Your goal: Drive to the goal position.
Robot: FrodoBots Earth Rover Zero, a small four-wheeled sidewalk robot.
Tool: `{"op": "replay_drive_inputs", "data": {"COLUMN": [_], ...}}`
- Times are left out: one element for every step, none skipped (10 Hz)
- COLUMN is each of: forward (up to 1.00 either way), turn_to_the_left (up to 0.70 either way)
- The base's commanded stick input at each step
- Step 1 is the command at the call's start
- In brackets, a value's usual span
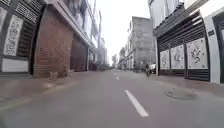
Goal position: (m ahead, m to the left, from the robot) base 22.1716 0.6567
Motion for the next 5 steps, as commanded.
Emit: {"op": "replay_drive_inputs", "data": {"forward": [1.00, 1.00, 1.00, 1.00, 1.00], "turn_to_the_left": [0.06, 0.06, 0.06, 0.06, 0.06]}}
